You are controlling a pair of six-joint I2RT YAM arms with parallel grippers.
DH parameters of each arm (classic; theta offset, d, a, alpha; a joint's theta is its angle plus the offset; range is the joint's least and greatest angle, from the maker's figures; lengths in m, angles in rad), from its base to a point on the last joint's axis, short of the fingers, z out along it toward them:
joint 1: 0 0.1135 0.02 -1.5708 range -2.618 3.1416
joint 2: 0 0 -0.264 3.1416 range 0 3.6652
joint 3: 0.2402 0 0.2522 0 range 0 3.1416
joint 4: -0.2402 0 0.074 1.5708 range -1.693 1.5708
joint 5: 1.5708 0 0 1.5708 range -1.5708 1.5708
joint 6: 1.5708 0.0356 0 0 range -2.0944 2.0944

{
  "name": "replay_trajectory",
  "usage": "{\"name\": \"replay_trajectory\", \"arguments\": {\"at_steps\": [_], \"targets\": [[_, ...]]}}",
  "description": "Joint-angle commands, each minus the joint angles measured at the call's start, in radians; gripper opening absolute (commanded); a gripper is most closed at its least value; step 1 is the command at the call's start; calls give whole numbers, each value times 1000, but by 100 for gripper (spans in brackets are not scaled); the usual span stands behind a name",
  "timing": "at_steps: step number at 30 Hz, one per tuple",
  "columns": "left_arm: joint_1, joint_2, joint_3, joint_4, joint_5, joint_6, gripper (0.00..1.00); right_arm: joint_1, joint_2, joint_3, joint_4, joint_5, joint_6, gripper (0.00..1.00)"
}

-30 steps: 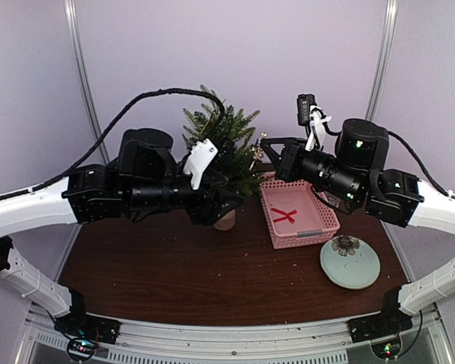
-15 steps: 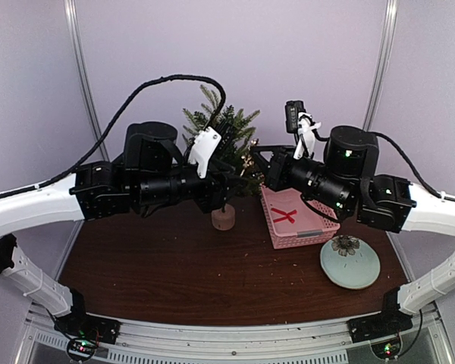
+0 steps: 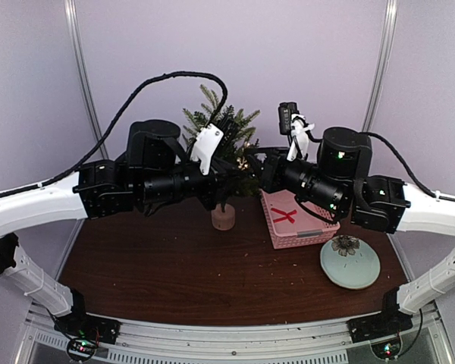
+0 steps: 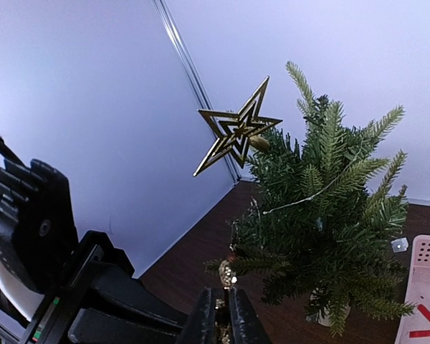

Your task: Decorate the small christmas tree

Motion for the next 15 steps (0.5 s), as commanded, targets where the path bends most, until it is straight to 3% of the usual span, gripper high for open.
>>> {"name": "replay_trajectory", "arguments": {"at_steps": [1, 4, 7, 11, 15], "targets": [[2, -1, 25, 31, -26, 23, 0, 7, -3, 29, 20, 13, -7, 17], [7, -17, 18, 8, -20, 60, 0, 7, -30, 37, -34, 23, -5, 42], [29, -52, -10, -15, 61, 134, 0, 5, -76, 47, -165, 16, -4, 61], [54, -95, -39, -64, 134, 233, 0, -1, -142, 55, -295, -35, 9, 68], [56, -101, -33, -125, 228, 334, 0, -16, -123, 111, -390, -179, 22, 65]]}}
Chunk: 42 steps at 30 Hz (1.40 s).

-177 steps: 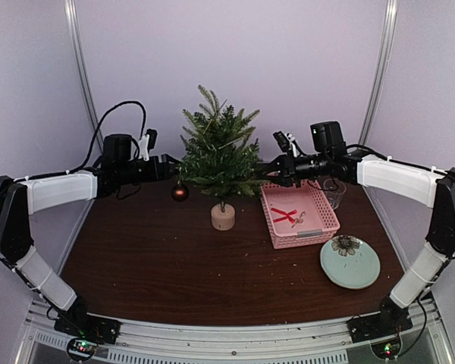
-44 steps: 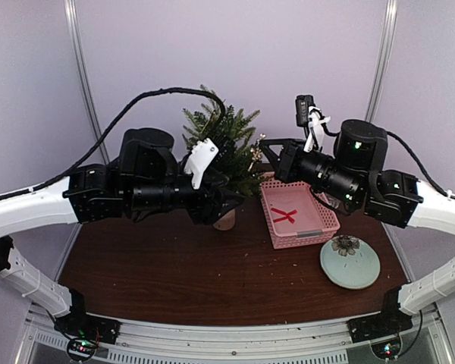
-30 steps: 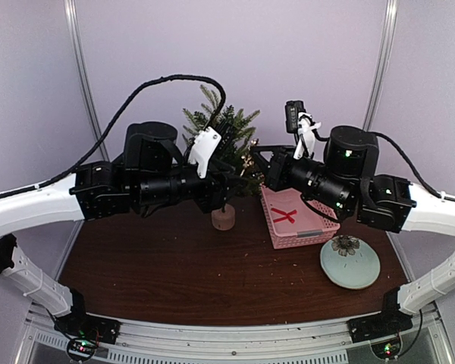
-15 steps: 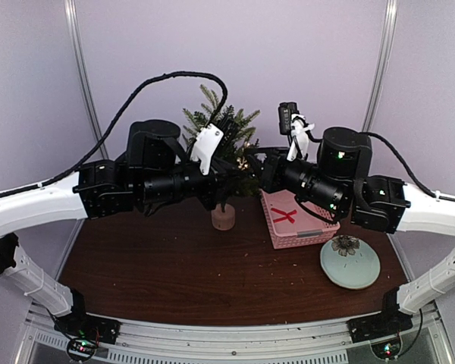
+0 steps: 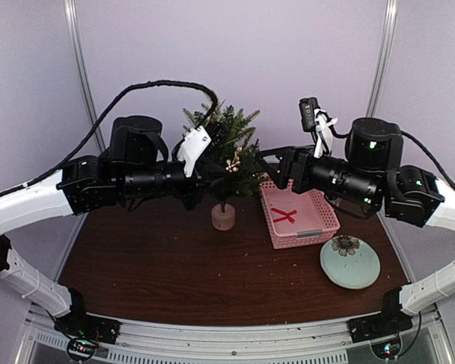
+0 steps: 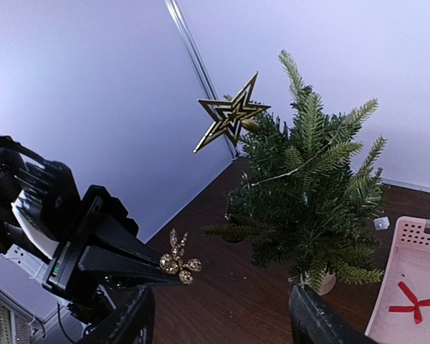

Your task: Decorate the small christmas tree

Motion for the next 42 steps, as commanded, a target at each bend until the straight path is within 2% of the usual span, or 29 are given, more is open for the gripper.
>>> {"name": "replay_trajectory", "arguments": {"at_steps": [1, 6, 17, 24, 27, 32, 39, 42], "targets": [[3, -25, -2, -57, 144, 157, 0, -14, 19, 98, -170, -179, 14, 65], [3, -8, 27, -98, 153, 220, 0, -18, 84, 217, -303, -299, -3, 59], [-1, 16, 50, -105, 113, 259, 0, -68, 125, 249, -367, -304, 77, 47], [-6, 44, 75, -138, 97, 300, 0, -69, 134, 236, -327, -365, 67, 40], [-8, 47, 81, -143, 95, 311, 0, -69, 142, 236, -324, -372, 65, 35], [-9, 57, 91, -144, 88, 327, 0, -71, 152, 239, -313, -395, 53, 19], [-11, 63, 94, -141, 72, 330, 0, -83, 144, 228, -306, -393, 56, 2], [-11, 58, 86, -140, 72, 328, 0, -87, 135, 218, -291, -386, 53, 0]]}}
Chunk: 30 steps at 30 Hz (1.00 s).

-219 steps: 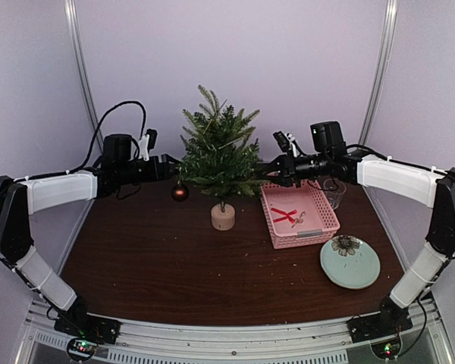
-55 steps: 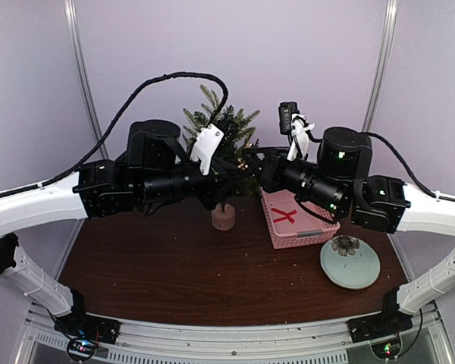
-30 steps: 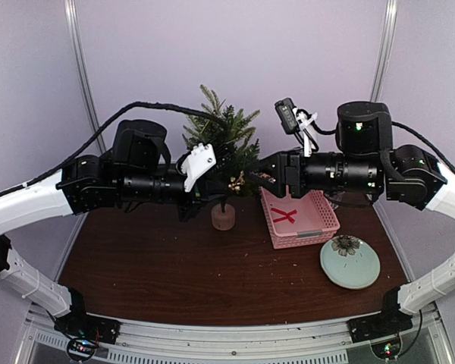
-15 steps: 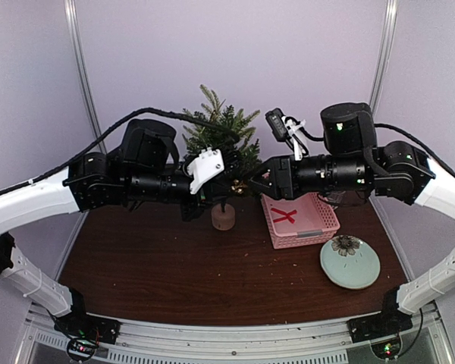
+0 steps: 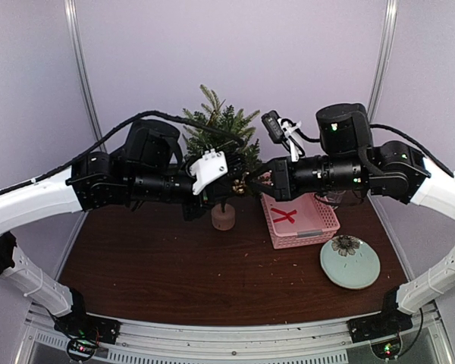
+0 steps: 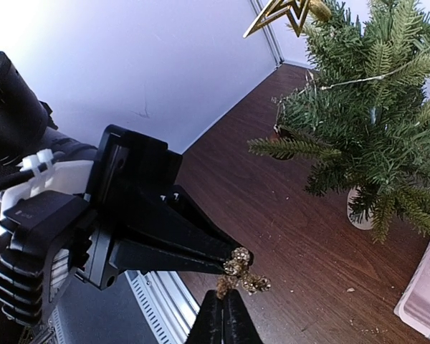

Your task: Decorate the small christmas tree

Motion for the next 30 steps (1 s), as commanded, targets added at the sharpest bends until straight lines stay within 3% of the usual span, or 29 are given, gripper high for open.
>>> {"name": "replay_trajectory", "arguments": {"at_steps": [1, 2, 5, 7, 11, 18, 20, 25, 30], "targets": [[-4, 0, 25, 15, -38, 8, 0, -10, -21, -7, 46, 3, -3, 0], [-5, -4, 22, 17, -46, 2, 2, -10, -25, -11, 52, 11, -3, 0], [-4, -20, 3, 25, -56, -24, 20, -14, -43, -33, 77, 40, -4, 0], [-2, -34, -10, 29, -58, -36, 25, -17, -54, -54, 102, 53, -4, 0], [1, -59, -26, 31, -92, -85, 52, -25, -69, -84, 161, 72, -14, 0], [86, -205, -137, 88, -91, -285, 81, -35, -66, -148, 365, 152, -162, 0], [141, -243, -149, 86, -95, -369, 95, -41, -37, -141, 415, 157, -204, 0], [279, -251, -114, 25, -152, -515, 98, -45, 67, -107, 467, 205, -274, 0], [320, -245, -94, 10, -186, -533, 98, -64, 131, -61, 429, 270, -276, 0]]}}
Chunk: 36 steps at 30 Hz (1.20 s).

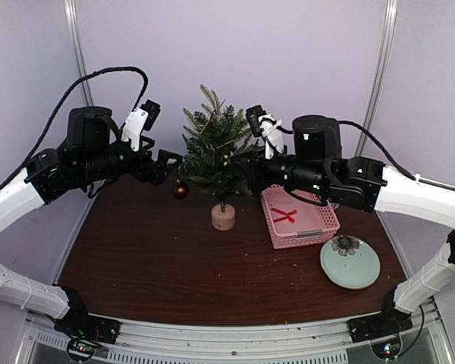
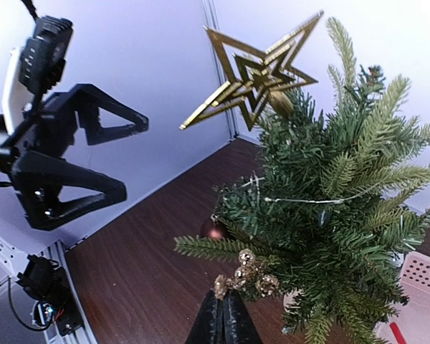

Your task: Decorate the small christmas tree

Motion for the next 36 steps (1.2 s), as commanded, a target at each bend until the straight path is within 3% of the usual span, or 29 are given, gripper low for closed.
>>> {"name": "replay_trajectory", "arguments": {"at_steps": [1, 16, 36], "targets": [[16, 3, 34, 0, -43, -68, 98, -26, 41, 62, 3, 87, -33, 0], [35, 35, 35, 14, -49, -53, 98, -98, 136, 89, -5, -3, 91, 0], [37, 57, 41, 13, -61, -29, 98, -103, 287, 231, -195, -23, 131, 3]]}}
